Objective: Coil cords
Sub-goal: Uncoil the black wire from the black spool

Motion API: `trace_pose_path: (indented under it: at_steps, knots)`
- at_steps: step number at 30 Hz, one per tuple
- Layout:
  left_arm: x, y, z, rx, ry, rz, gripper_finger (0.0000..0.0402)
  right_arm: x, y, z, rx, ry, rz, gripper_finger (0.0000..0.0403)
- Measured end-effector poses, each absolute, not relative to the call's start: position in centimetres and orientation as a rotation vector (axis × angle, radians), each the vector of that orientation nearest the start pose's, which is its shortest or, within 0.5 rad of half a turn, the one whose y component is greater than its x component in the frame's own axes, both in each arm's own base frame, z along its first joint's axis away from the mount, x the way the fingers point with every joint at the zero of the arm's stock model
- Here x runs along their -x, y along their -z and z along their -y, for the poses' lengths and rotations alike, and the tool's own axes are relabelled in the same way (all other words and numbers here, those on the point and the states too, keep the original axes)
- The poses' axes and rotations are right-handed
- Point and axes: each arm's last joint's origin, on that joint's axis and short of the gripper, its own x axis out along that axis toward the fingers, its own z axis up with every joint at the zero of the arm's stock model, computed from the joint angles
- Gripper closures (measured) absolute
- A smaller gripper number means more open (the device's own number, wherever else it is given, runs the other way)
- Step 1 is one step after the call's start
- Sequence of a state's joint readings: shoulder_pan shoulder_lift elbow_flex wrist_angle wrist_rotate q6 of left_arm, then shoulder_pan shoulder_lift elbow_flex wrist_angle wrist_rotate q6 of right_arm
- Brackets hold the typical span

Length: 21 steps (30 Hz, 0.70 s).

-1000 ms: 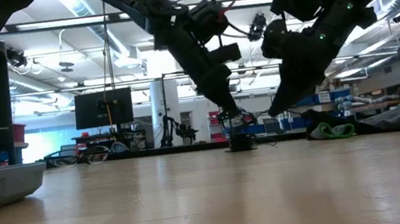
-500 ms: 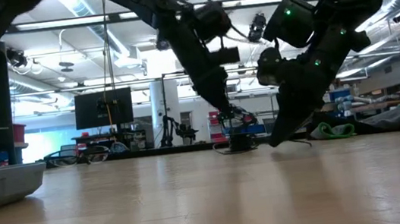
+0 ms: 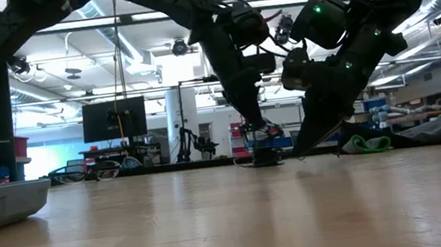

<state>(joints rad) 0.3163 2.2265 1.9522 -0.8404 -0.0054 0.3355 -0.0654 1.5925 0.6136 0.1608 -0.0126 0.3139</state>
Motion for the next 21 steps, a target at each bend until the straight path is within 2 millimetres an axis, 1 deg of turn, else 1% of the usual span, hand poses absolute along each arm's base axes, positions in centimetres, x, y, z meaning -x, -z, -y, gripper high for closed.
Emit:
trace_pose_path:
  at_steps: [7, 11, 12, 15, 21]
  knots:
    - [-45.5, -21.1, -14.3, -0.135, -0.09, -1.122, 0.0235, -27.8, -12.7, 1.8, -0.327, 0.177, -0.805, 0.0399]
    - [-45.8, -20.0, -14.2, -0.13, -0.082, -1.138, 0.0235, -27.8, -12.7, 1.8, -0.33, 0.169, -0.807, 0.0399]
    - [-45.9, -19.4, -14.2, -0.126, -0.079, -1.153, 0.0235, -27.8, -12.7, 1.8, -0.331, 0.168, -0.807, 0.0399]
    - [-46.1, -18.4, -14.2, -0.127, -0.078, -1.18, 0.0235, -27.8, -12.7, 1.7, -0.333, 0.165, -0.806, 0.0399]
    - [-46.2, -18.1, -14.1, -0.153, -0.104, -1.193, 0.0235, -27.8, -12.7, 1.7, -0.334, 0.163, -0.805, 0.0399]
